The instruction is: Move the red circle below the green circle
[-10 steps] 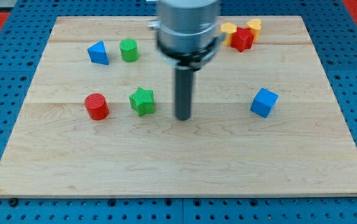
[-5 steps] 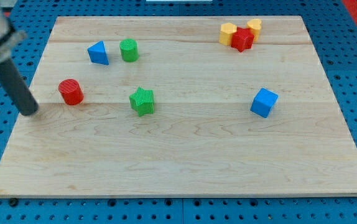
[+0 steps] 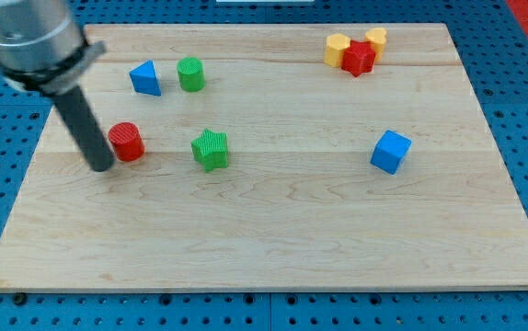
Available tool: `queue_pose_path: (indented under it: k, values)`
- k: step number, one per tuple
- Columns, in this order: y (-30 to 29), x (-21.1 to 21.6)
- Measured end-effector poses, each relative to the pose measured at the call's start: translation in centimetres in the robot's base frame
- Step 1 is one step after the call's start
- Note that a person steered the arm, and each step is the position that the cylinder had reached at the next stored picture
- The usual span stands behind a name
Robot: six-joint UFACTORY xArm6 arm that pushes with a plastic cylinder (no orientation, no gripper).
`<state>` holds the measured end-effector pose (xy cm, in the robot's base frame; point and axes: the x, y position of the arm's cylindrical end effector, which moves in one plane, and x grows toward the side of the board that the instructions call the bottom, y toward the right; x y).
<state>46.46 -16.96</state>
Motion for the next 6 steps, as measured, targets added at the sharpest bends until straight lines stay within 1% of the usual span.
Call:
queue_pose_path:
  k: [1, 2, 3, 4, 5, 6]
  values:
    - [2.1, -3.5]
    - [0.5, -4.4]
    - [-4.4, -4.1]
    - [-3.1, -6.0]
    - [2.8, -7.0]
    - [1.1, -8.7]
